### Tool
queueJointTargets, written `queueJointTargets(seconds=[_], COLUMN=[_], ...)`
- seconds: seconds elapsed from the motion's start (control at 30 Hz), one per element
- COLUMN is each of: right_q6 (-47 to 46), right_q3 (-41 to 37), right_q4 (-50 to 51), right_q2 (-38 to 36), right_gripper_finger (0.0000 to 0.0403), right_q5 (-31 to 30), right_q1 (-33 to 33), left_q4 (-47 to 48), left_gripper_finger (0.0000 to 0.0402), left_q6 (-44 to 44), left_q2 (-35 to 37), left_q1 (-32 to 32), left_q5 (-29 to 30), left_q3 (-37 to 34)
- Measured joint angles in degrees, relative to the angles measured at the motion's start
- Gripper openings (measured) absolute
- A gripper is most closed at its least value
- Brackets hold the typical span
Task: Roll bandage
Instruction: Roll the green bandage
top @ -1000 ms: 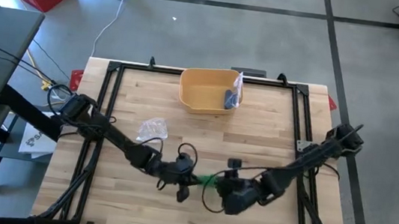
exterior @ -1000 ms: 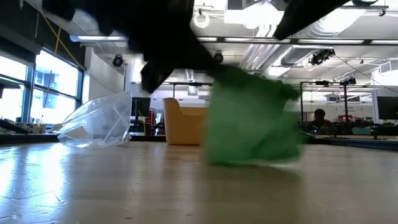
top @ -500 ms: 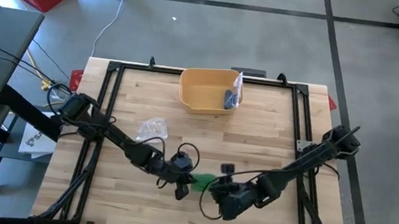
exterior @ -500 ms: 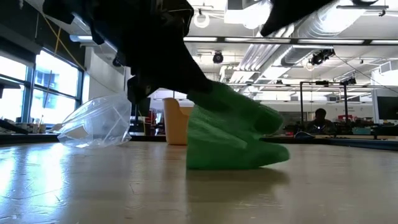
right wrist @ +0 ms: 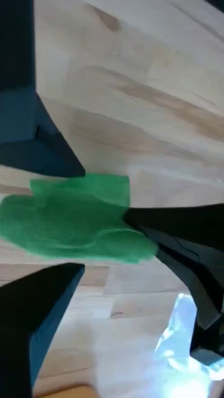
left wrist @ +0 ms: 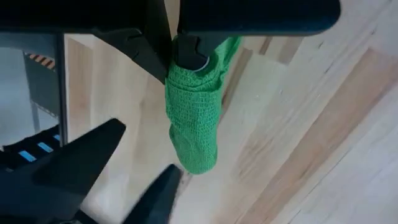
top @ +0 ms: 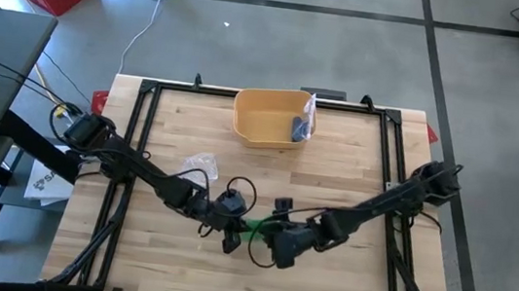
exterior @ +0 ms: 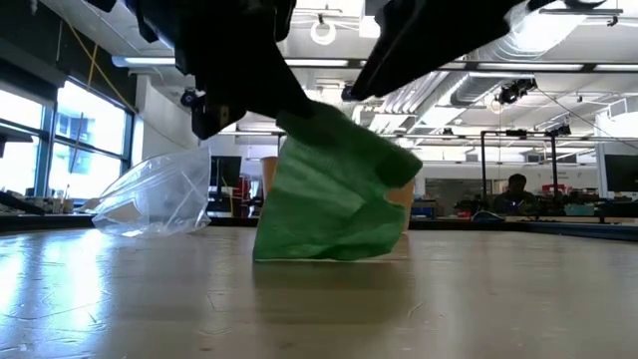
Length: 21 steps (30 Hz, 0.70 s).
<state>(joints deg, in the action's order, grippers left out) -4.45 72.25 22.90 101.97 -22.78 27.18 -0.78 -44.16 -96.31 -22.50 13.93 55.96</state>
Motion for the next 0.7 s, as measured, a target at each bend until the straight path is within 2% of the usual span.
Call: queueJointTargets(seconds=[0.13, 0.37, 0.53, 0.63, 0.7], right_q6=[2.1, 3.4, 4.8, 4.0, 3.8], right_q3=[0.0, 0.0, 0.0, 0.0, 0.0], right_q4=[-1.3, -2.6, -5.3, -5.4, -4.1], right_q2=[2.7, 7.7, 8.9, 8.9, 8.7], right_gripper_finger=[0.0258, 0.0248, 0.0182, 0.0120, 0.0081], right_q5=[1.7, -6.2, -4.5, 2.3, 9.5], right_q1=[-1.9, -1.9, -1.3, -2.2, -3.4], left_q4=[-0.5, -0.9, -3.5, -3.3, -2.1], left_gripper_finger=[0.0001, 0.0001, 0.0009, 0.0040, 0.0068], left_q6=[-1.6, -4.2, -4.3, -2.6, -0.5], left_q2=[0.1, 0.4, 0.4, 0.6, 0.7], left_q1=[-0.3, -0.9, -1.0, -1.0, -1.0], left_q5=[1.4, 3.3, 2.6, -0.1, -2.6], left_q3=[0.0, 0.0, 0.0, 0.0, 0.0])
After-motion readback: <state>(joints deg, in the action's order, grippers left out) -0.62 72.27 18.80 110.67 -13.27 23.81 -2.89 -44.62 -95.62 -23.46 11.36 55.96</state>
